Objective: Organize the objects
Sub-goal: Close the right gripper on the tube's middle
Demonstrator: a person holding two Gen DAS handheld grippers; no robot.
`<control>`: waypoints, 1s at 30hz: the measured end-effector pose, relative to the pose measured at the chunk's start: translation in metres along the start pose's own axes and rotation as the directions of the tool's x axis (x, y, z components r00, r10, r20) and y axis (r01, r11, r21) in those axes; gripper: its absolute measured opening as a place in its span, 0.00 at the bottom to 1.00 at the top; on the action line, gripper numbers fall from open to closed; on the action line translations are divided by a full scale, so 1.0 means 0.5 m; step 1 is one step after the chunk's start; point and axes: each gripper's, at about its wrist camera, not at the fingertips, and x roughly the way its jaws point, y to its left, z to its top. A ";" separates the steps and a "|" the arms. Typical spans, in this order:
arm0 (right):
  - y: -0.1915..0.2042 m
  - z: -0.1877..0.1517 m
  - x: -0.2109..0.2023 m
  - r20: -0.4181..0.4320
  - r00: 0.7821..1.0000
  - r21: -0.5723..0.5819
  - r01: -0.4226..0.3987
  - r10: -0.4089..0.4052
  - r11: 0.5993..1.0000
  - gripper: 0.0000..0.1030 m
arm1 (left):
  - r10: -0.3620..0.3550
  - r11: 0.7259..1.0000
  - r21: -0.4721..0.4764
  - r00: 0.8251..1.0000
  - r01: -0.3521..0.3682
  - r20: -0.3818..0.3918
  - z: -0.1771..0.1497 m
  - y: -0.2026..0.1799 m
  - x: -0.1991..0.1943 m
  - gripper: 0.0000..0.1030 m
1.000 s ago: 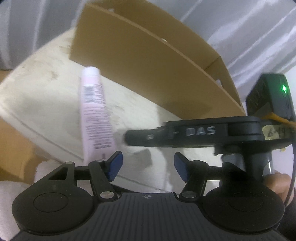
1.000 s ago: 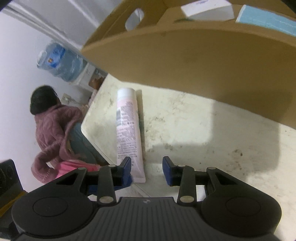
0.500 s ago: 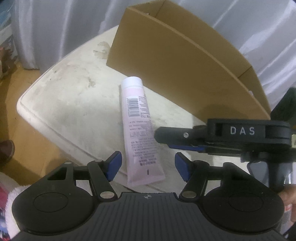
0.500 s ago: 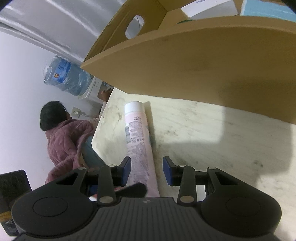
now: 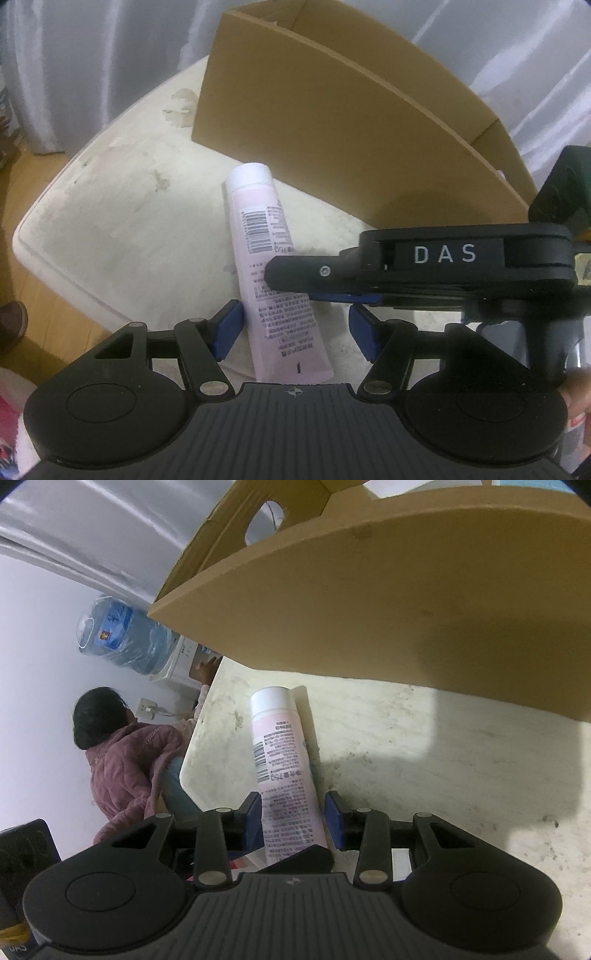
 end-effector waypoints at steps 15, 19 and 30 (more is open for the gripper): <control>-0.010 -0.007 -0.026 -0.004 0.999 -0.036 0.043 -0.043 0.998 0.40 | -0.044 0.999 0.015 0.999 0.044 -0.023 -0.021 -0.038 0.003 0.62; -0.019 -0.014 -0.038 -0.008 0.999 -0.033 0.045 -0.046 0.998 0.40 | -0.051 0.998 0.022 0.998 0.051 -0.025 -0.025 -0.051 0.002 0.62; -0.058 -0.036 -0.076 -0.011 0.999 0.014 0.034 -0.033 0.999 0.40 | -0.059 0.996 0.063 0.997 0.062 -0.044 -0.050 -0.096 0.005 0.62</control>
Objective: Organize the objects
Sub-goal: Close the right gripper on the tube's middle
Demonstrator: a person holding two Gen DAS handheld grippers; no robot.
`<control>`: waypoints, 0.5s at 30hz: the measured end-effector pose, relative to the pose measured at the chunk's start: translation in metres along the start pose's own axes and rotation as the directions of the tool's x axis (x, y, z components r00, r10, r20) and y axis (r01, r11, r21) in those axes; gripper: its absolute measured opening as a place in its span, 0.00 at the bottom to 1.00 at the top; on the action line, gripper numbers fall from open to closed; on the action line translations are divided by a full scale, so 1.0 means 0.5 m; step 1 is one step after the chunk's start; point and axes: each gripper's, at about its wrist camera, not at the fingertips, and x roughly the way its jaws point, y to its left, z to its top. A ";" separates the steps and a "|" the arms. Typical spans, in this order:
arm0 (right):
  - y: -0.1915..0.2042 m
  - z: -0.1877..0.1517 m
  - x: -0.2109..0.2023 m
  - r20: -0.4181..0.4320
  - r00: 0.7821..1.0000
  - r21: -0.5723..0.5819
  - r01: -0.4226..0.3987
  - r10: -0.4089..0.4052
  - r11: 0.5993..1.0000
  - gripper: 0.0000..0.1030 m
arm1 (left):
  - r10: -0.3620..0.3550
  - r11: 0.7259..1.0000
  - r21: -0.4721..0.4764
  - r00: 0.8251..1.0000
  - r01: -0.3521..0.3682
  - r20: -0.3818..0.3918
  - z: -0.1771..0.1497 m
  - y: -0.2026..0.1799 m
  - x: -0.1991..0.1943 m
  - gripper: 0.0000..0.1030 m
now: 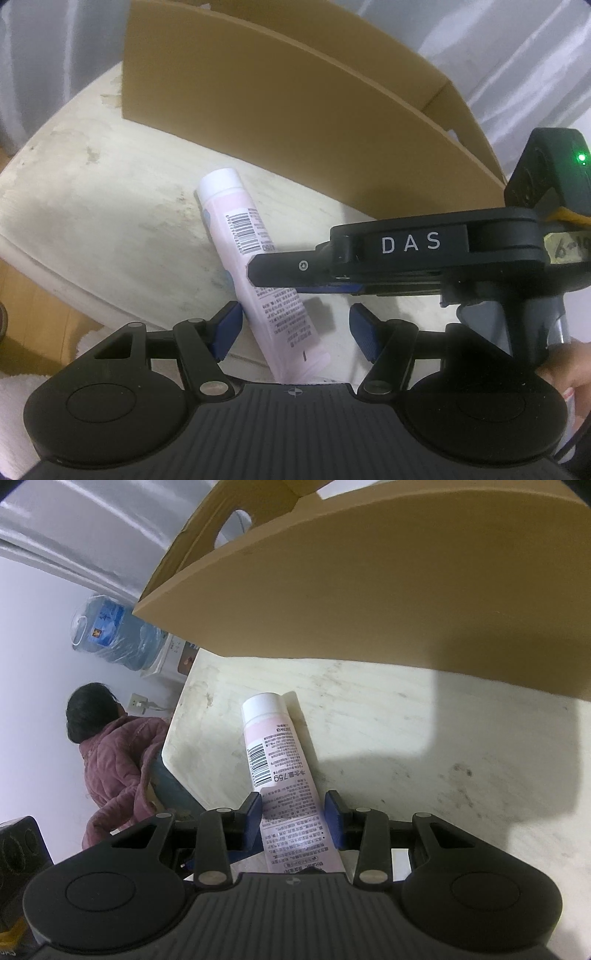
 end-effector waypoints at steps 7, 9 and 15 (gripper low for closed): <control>-0.022 -0.006 -0.021 0.003 1.000 0.017 0.006 -0.006 1.000 0.40 | -0.015 1.000 0.027 1.000 0.015 -0.008 -0.012 -0.030 0.001 0.62; -0.026 -0.008 -0.026 0.006 1.000 0.020 0.008 -0.008 1.000 0.40 | -0.021 0.999 0.034 1.000 0.021 -0.009 -0.014 -0.038 0.002 0.62; -0.035 -0.009 -0.029 0.010 1.000 0.026 0.013 -0.013 1.000 0.40 | -0.022 0.998 0.054 1.000 0.023 -0.014 -0.015 -0.045 0.004 0.62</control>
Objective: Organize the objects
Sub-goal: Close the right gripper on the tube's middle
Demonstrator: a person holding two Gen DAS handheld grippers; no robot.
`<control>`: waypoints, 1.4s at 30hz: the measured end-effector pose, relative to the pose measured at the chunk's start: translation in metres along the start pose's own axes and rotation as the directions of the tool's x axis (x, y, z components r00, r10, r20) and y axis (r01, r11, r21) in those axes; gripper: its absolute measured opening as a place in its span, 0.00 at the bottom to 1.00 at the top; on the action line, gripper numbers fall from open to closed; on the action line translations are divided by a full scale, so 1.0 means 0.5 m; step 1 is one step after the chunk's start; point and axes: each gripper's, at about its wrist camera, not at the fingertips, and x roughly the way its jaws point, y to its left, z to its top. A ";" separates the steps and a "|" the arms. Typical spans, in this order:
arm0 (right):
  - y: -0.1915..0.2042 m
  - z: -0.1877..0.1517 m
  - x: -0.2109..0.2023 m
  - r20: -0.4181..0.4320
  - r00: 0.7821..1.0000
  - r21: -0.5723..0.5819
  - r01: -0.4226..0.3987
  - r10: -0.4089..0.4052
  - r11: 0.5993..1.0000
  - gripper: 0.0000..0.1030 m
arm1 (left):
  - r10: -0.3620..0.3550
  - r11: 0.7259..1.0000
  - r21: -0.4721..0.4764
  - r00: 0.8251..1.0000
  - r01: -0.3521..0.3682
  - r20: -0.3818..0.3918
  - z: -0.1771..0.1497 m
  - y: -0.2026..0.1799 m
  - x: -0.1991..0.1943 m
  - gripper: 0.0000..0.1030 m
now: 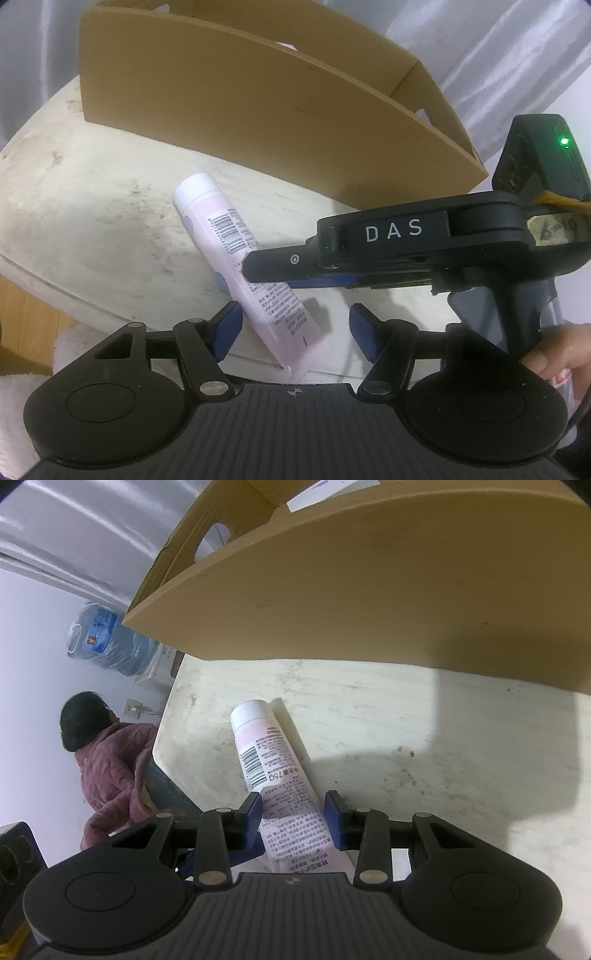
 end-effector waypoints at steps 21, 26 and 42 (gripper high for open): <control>-0.013 0.034 0.021 0.010 1.000 0.022 -0.026 0.026 0.999 0.39 | -0.027 0.998 -0.064 1.000 0.027 0.005 0.003 0.045 0.036 0.58; -0.009 0.046 0.038 0.002 0.999 0.008 -0.043 0.043 0.999 0.39 | -0.079 0.990 -0.111 0.996 0.082 0.028 -0.011 0.060 0.031 0.57; 0.021 0.071 0.076 0.002 0.997 -0.020 -0.081 0.081 0.997 0.39 | -0.115 0.988 -0.098 0.991 0.121 0.068 -0.012 0.066 0.028 0.58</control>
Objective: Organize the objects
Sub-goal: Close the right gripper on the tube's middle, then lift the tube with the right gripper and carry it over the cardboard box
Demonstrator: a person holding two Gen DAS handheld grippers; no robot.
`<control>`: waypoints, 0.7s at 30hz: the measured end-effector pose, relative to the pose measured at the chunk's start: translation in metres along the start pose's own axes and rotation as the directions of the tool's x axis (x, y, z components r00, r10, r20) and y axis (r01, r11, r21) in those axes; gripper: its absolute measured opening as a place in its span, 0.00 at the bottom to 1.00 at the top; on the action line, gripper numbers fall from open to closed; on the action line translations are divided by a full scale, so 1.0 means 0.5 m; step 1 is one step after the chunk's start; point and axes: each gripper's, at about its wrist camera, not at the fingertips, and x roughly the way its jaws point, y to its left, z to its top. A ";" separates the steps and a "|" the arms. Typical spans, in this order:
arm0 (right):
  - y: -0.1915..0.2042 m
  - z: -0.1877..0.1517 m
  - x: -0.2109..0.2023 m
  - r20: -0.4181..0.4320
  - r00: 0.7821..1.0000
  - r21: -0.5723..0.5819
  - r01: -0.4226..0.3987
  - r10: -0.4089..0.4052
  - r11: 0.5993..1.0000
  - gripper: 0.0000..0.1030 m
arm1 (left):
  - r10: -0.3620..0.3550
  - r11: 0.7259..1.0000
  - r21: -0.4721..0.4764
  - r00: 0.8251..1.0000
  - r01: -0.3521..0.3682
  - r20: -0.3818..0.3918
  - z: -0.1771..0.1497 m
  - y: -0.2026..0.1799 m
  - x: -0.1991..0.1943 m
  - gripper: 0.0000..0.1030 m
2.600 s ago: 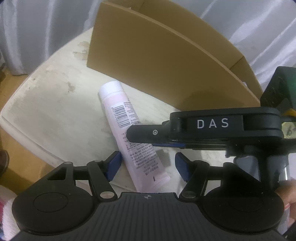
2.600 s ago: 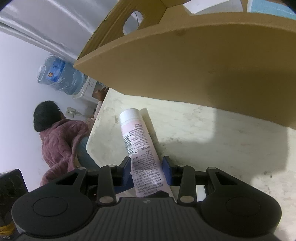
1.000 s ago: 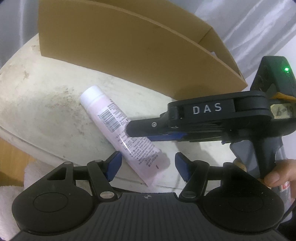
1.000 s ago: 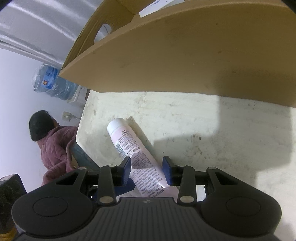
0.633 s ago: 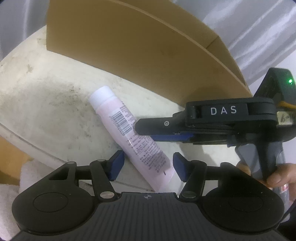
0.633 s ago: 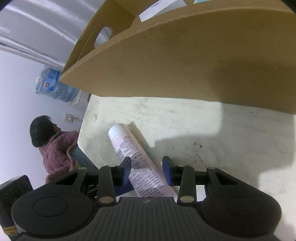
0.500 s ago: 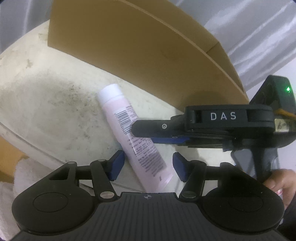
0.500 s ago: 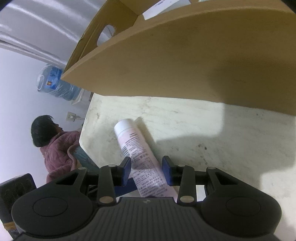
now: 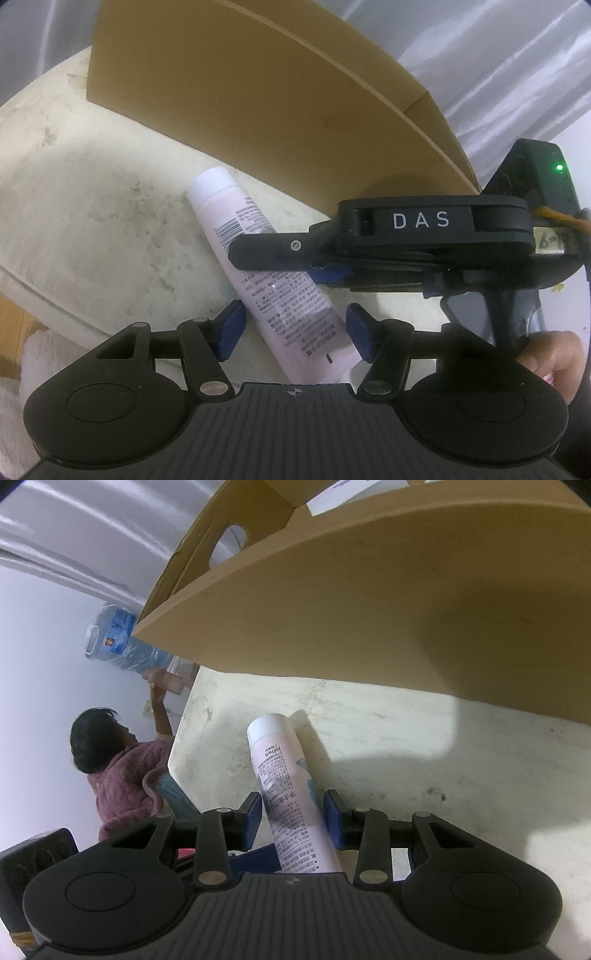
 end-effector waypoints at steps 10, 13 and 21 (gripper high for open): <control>-0.004 -0.007 0.000 -0.018 0.998 0.041 -0.055 0.055 0.998 0.35 | 0.029 0.999 0.013 0.999 -0.030 0.029 0.002 0.001 -0.009 0.52; 0.000 -0.009 -0.002 -0.011 0.998 0.047 -0.062 0.062 0.997 0.35 | 0.028 0.999 0.020 0.999 -0.029 0.037 -0.001 -0.003 -0.019 0.52; 0.020 -0.009 -0.027 0.015 0.997 0.031 -0.080 0.079 0.996 0.35 | 0.031 0.999 0.035 0.996 -0.034 0.079 -0.002 -0.022 -0.046 0.52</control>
